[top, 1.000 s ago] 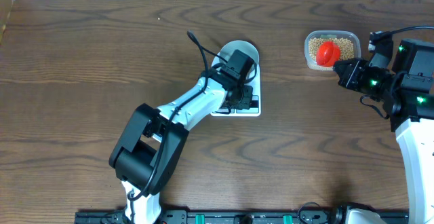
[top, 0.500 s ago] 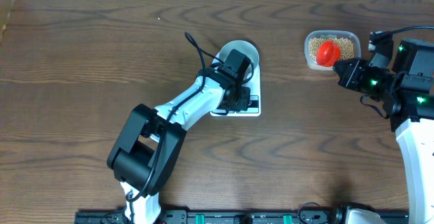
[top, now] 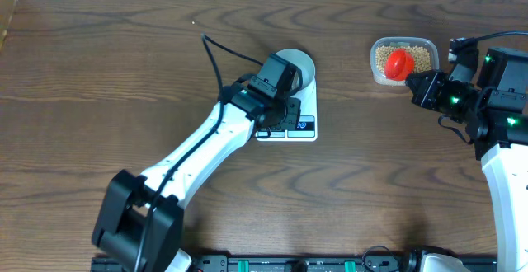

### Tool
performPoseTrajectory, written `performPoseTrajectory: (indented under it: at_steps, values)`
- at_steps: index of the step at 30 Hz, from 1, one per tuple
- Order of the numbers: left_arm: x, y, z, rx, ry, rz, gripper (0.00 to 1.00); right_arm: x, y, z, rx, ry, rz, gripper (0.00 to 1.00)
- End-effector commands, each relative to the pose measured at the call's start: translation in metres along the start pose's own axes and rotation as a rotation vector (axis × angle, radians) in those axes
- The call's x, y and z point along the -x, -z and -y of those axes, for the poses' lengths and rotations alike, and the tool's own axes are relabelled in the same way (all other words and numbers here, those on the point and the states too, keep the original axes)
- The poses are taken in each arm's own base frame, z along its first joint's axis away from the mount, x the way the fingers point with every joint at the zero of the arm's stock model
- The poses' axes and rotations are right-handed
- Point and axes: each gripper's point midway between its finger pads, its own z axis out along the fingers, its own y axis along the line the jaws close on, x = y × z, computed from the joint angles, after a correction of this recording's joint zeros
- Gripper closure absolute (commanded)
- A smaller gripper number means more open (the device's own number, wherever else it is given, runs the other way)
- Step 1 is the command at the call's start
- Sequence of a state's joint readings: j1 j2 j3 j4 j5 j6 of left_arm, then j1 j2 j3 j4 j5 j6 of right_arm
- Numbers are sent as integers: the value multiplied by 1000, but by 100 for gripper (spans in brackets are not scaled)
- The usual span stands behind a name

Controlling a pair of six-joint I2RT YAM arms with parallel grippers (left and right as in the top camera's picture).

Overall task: Scoop item into bowl and weigh 50g on scale
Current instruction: 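Withdraw the left gripper from the scale toward the left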

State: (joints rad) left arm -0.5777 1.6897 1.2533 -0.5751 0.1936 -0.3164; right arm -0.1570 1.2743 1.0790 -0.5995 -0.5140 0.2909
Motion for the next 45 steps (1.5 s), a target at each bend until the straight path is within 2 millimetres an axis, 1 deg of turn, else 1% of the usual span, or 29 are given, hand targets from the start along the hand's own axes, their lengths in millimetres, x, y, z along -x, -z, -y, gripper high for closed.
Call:
performPoseTrajectory:
  at_steps: [1, 4, 9, 14, 20, 26, 30, 32, 34, 45]
  values:
    - [13, 14, -6, 44, -12, 69, 93, 9, 5, 2, -9, 19, 30, 99]
    - [19, 19, -12, 81, -12, 105, 93, 9, 5, 2, -9, 20, 31, 99]
    - [23, 22, -24, 154, -15, 131, 92, 10, 5, 1, -9, 21, 33, 99]
    - [30, 24, -35, 219, -85, 157, 93, 11, 5, 3, -19, 34, 36, 99]
    - [30, 25, -35, 222, -103, 157, 93, 13, 5, 11, -67, 43, 51, 99]
    - [31, 24, -34, 226, -182, 152, 93, 16, 5, 11, -68, 48, 62, 99]
    - [32, 24, -34, 225, -184, 153, 92, 18, 6, 13, -81, 49, 68, 99]
    - [32, 23, -34, 225, -184, 154, 87, 18, 6, 14, -84, 50, 69, 99]
    - [33, 23, -33, 224, -184, 160, 86, 18, 6, 14, -84, 50, 69, 99]
    - [34, 23, -32, 221, -185, 163, 86, 18, 6, 14, -85, 58, 68, 99]
